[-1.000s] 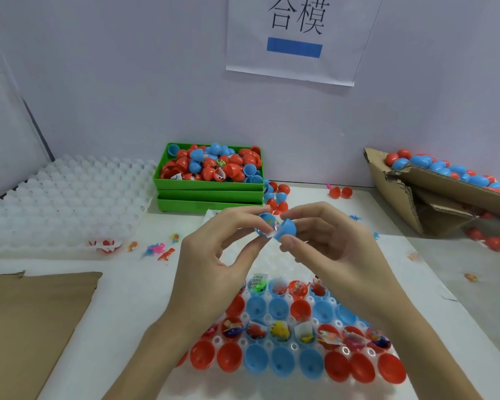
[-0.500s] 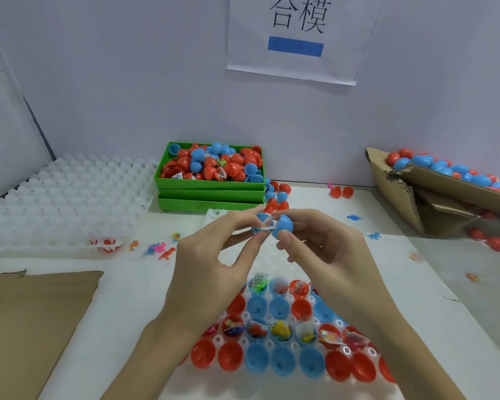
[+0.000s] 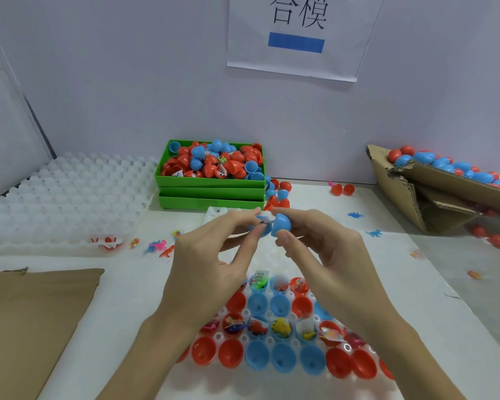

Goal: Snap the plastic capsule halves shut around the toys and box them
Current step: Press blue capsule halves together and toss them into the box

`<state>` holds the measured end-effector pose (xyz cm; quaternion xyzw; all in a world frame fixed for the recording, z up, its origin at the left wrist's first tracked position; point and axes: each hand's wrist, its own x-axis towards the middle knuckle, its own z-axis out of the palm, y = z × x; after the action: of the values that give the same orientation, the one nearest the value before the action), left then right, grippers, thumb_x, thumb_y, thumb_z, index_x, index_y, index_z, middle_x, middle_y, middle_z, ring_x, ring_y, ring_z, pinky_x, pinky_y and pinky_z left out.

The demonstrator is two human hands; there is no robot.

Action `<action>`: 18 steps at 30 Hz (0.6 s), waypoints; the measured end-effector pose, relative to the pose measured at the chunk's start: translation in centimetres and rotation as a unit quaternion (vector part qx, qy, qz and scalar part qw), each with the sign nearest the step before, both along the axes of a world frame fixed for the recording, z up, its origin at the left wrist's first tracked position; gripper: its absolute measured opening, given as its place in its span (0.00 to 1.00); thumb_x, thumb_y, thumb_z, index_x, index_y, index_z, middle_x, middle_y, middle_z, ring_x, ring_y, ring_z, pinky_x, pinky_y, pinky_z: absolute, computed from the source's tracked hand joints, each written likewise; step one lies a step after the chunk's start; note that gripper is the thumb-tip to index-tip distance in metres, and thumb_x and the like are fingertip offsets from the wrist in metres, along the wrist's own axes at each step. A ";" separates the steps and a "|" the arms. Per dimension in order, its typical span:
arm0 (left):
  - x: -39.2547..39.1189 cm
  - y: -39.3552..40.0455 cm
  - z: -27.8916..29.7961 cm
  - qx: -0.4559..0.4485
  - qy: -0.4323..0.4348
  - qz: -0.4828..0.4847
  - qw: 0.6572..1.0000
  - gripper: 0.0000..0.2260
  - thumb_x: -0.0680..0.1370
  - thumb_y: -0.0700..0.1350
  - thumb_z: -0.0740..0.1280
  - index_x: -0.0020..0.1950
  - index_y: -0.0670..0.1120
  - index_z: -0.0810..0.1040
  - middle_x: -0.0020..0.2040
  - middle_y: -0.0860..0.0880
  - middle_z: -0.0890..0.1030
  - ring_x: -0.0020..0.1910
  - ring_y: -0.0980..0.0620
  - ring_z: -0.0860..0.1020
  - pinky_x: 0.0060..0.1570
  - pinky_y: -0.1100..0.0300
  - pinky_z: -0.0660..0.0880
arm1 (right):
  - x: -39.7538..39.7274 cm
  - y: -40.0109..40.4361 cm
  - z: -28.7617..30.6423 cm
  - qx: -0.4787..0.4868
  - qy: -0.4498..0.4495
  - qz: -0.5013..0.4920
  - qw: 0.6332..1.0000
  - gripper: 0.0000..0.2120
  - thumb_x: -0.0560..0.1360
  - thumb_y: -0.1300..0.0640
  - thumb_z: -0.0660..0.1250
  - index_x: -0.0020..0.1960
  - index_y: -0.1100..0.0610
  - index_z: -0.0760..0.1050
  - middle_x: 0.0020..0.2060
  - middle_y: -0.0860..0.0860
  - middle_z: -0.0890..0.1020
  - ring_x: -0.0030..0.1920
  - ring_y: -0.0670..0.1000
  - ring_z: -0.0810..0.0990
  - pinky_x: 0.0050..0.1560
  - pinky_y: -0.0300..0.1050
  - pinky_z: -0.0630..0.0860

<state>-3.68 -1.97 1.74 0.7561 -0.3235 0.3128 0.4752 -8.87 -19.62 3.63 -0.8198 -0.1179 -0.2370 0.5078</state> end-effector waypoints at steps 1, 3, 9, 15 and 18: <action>0.0 0.0 0.0 0.008 -0.011 0.009 1.000 0.07 0.79 0.40 0.74 0.56 0.42 0.86 0.55 0.53 0.86 0.55 0.63 0.84 0.54 0.70 0.79 | 0.0 0.0 0.0 0.010 0.001 0.002 1.000 0.16 0.80 0.52 0.67 0.66 0.51 0.81 0.52 0.42 0.84 0.54 0.47 0.84 0.51 0.38 0.81; 0.1 0.1 0.0 0.036 -0.041 0.029 0.998 0.07 0.78 0.40 0.74 0.55 0.41 0.87 0.57 0.50 0.86 0.57 0.60 0.83 0.57 0.66 0.80 | 0.1 0.2 -0.2 0.021 0.002 -0.004 1.000 0.17 0.81 0.53 0.66 0.68 0.50 0.79 0.53 0.43 0.84 0.53 0.47 0.84 0.50 0.37 0.81; 0.1 -0.2 -0.3 0.029 -0.048 0.033 0.998 0.07 0.78 0.39 0.74 0.55 0.40 0.87 0.58 0.48 0.86 0.60 0.55 0.84 0.59 0.58 0.81 | 0.3 0.4 -0.6 0.110 0.038 0.019 0.993 0.13 0.82 0.57 0.67 0.65 0.47 0.80 0.57 0.46 0.85 0.56 0.48 0.85 0.54 0.38 0.82; -0.1 -0.7 -0.2 -0.046 0.090 -0.001 0.995 0.07 0.80 0.47 0.71 0.54 0.46 0.85 0.56 0.54 0.86 0.55 0.59 0.84 0.53 0.65 0.82 | 0.4 0.6 -0.8 0.178 0.057 0.032 0.982 0.13 0.82 0.57 0.68 0.65 0.52 0.81 0.54 0.47 0.87 0.57 0.50 0.86 0.59 0.41 0.82; -0.1 -0.9 0.0 -0.120 0.219 -0.084 0.965 0.07 0.80 0.49 0.70 0.54 0.47 0.82 0.50 0.56 0.87 0.50 0.57 0.87 0.49 0.60 0.84 | 0.3 0.9 -0.9 0.217 0.057 0.040 0.974 0.14 0.81 0.56 0.68 0.65 0.54 0.81 0.55 0.48 0.87 0.58 0.50 0.86 0.59 0.40 0.81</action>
<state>-3.82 -2.91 1.72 0.7138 -0.2342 0.1351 0.6461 -8.58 -18.76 2.75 -0.6965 -0.0668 -0.1898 0.6888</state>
